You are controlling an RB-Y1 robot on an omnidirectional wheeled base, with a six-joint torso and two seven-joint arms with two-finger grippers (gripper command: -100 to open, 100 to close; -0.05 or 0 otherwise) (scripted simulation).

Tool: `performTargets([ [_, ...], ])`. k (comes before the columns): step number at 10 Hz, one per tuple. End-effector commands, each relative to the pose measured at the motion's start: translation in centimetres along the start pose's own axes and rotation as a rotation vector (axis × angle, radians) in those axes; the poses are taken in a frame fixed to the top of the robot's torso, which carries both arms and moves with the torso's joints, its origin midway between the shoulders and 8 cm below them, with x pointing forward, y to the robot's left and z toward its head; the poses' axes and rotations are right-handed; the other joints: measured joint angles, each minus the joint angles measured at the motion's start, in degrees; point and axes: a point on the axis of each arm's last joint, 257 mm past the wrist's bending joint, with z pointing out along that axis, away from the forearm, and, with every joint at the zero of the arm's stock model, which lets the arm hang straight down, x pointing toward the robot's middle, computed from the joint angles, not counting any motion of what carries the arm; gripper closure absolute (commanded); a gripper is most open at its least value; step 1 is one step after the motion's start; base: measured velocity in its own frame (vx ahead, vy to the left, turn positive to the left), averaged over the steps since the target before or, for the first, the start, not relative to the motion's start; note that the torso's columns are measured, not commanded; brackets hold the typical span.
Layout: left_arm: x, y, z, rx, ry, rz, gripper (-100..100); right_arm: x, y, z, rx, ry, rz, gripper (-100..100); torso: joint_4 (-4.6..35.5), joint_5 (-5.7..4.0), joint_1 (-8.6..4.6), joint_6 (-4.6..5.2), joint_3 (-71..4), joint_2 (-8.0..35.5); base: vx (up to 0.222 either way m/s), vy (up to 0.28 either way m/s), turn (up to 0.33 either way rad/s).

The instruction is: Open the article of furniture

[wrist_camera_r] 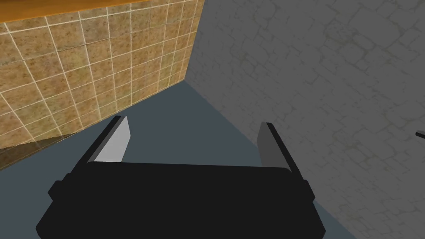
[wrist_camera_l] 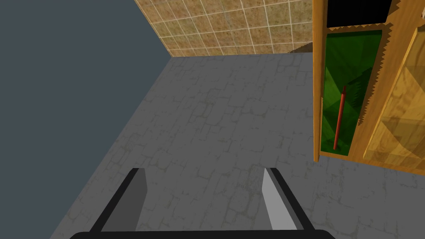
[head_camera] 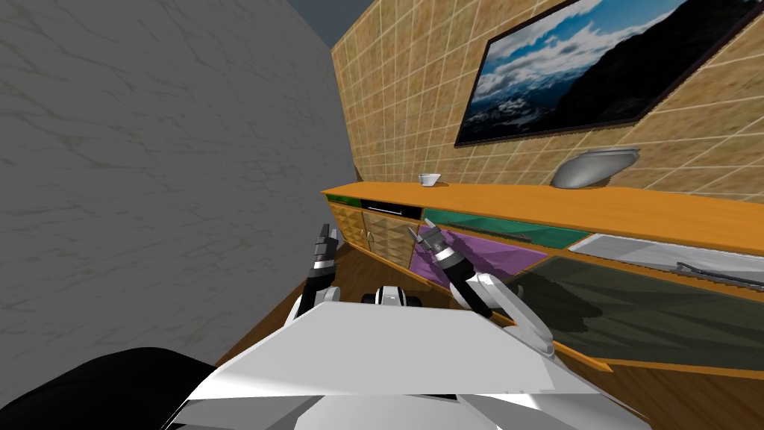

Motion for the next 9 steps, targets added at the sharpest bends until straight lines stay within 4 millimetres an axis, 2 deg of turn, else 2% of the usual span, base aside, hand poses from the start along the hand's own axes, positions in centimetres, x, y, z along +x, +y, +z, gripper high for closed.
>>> performTargets([
  [1,0.0,0.0,0.0,0.0,0.0,0.0,0,1.3,-0.1,0.1,-0.006,0.036,-0.114,-100,0.01,0.01,0.05,-0.01,0.02,0.02,0.044,0.042,0.005],
  [3,0.0,0.0,0.0,0.0,0.0,0.0,0,3.2,-0.3,0.0,-0.018,0.091,-0.275,-100,0.0,-0.01,-0.04,-0.01,-0.01,-0.04,0.057,0.035,0.016],
  [4,0.0,0.0,0.0,0.0,0.0,0.0,0,3.2,-0.4,0.0,-0.017,0.092,-0.296,-100,-0.02,-0.01,-0.02,-0.01,-0.04,-0.08,0.055,0.043,0.007],
  [6,0.0,0.0,0.0,0.0,0.0,0.0,0,5.0,-1.0,-0.2,-0.028,0.143,-0.46,-100,-0.01,0.01,0.05,-0.01,-0.03,-0.06,0.076,0.061,0.015],
  [9,0.0,0.0,0.0,0.0,0.0,0.0,0,5.8,-1.4,-0.3,-0.036,0.163,-0.572,-100,0.01,-0.02,-0.08,0.0,0.02,0.03,0.055,0.033,0.007],
])
